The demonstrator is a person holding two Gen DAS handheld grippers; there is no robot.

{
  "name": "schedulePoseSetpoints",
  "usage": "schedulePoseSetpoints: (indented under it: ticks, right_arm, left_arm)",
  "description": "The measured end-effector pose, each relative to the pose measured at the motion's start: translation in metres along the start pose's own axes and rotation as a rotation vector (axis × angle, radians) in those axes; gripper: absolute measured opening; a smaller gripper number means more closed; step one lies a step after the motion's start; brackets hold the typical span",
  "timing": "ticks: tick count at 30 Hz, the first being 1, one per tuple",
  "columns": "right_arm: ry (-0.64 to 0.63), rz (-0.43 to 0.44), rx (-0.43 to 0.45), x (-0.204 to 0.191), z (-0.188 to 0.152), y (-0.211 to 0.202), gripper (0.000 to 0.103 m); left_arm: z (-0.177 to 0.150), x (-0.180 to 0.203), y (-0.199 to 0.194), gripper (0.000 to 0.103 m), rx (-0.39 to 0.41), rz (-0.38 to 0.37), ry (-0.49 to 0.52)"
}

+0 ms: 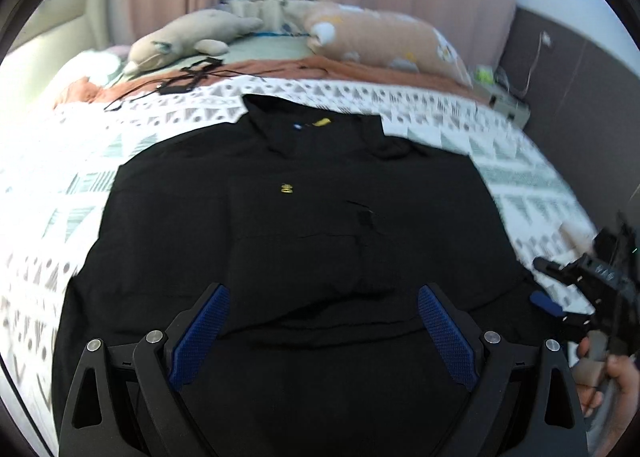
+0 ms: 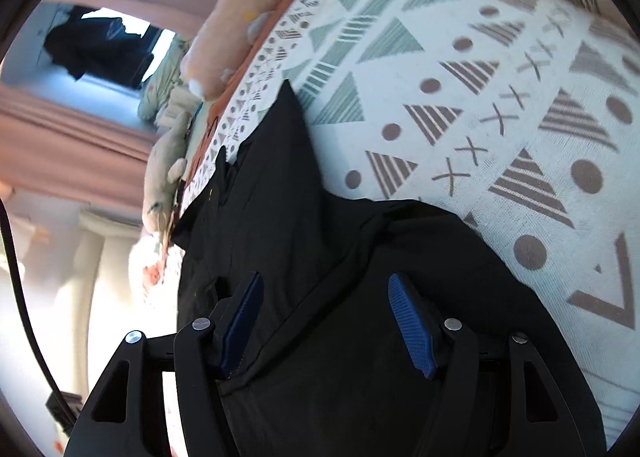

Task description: Fold large clothes

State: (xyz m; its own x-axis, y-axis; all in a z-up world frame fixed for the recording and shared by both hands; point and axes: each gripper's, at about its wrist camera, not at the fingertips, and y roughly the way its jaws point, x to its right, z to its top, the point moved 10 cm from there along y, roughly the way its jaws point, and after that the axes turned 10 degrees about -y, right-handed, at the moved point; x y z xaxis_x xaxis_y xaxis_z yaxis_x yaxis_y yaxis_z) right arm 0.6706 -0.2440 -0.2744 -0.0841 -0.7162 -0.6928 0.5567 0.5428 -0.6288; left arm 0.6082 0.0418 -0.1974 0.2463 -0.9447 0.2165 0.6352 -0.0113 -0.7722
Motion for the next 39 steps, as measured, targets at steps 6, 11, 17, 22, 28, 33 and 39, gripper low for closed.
schedulePoseSetpoints:
  ticks: [6,11,17,22,28,33,39]
  right_arm:
    - [0.065,0.052,-0.015,0.012,0.011,0.017,0.062]
    - [0.058,0.07,-0.04,0.006,0.014,0.025,0.061]
    - [0.05,0.091,-0.093,-0.003,0.006,0.043,0.042]
    - [0.134,0.118,-0.074,0.011,0.008,0.044,0.009]
    - [0.117,0.081,0.013,0.015,0.022,0.024,0.005]
    - [0.084,0.045,0.006,0.013,0.022,0.024,0.006]
    - [0.015,-0.014,-0.057,0.004,0.014,0.029,0.029]
  left_arm:
    - [-0.003,0.034,0.054,0.096,-0.083,0.075,0.119]
    - [-0.01,0.038,0.087,0.096,-0.141,0.147,0.177]
    - [-0.007,0.025,0.103,0.064,-0.164,0.208,0.177]
    - [0.007,0.01,0.089,0.033,-0.156,0.155,0.122]
    - [0.058,-0.007,0.04,0.031,-0.012,0.09,0.03]
    - [0.085,-0.038,0.008,0.031,0.074,0.09,-0.023]
    - [0.08,-0.098,0.002,0.037,0.023,0.147,-0.068]
